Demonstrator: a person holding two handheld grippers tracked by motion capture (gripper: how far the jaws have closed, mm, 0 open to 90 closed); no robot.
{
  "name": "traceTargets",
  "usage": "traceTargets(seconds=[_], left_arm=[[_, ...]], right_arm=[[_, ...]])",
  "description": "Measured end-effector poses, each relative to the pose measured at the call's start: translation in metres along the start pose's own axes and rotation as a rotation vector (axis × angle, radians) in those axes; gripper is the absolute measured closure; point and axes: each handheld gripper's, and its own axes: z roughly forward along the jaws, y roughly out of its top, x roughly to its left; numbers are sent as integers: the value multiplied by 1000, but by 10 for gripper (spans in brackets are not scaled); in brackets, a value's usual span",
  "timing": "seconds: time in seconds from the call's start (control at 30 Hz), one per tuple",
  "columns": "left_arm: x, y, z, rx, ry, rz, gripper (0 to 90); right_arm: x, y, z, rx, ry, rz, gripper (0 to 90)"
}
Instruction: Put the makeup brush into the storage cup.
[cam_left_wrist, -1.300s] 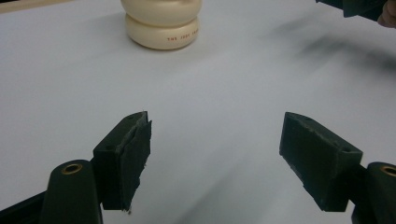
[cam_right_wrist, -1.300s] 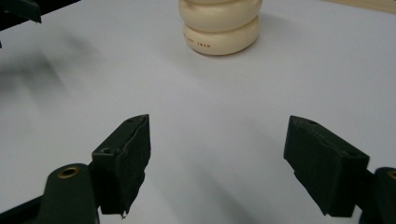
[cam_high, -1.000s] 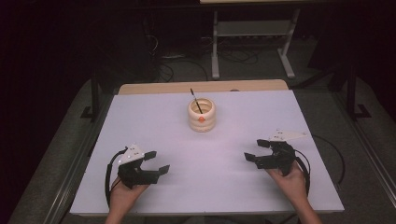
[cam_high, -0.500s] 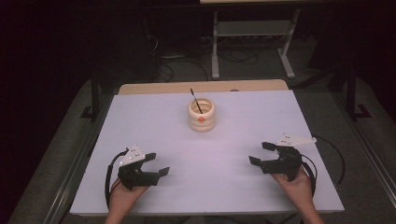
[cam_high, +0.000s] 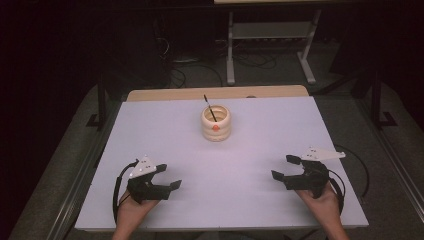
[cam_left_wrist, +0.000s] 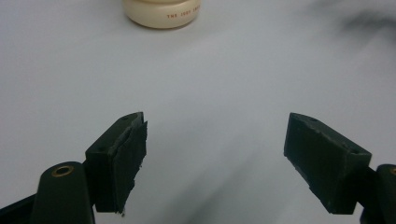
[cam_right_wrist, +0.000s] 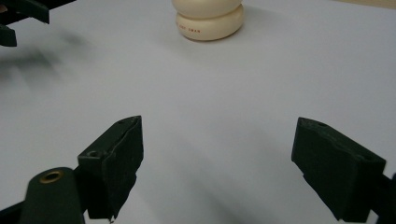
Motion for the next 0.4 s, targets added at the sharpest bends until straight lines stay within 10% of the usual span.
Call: traceTargets(seconds=[0.4], left_arm=[[0, 2, 0, -25, 17, -5, 193]], right_arm=[[2, 2, 1, 0, -8, -10, 155]])
